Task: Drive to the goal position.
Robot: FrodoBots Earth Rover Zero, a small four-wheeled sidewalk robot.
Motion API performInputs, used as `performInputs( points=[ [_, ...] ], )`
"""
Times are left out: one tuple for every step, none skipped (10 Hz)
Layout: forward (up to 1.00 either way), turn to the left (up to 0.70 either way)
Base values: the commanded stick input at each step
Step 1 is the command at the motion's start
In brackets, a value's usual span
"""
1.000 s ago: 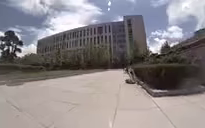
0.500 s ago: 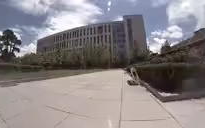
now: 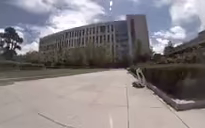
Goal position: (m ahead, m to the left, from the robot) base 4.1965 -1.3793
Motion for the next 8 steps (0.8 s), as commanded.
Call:
performInputs(
  points=[
    [0.70,0.15],
    [0.70,0.03],
    [0.70,0.00],
    [0.70,0.00],
    [0.70,0.11],
    [0.70,0.07],
    [0.70,0.00],
    [0.70,0.00]
  ],
)
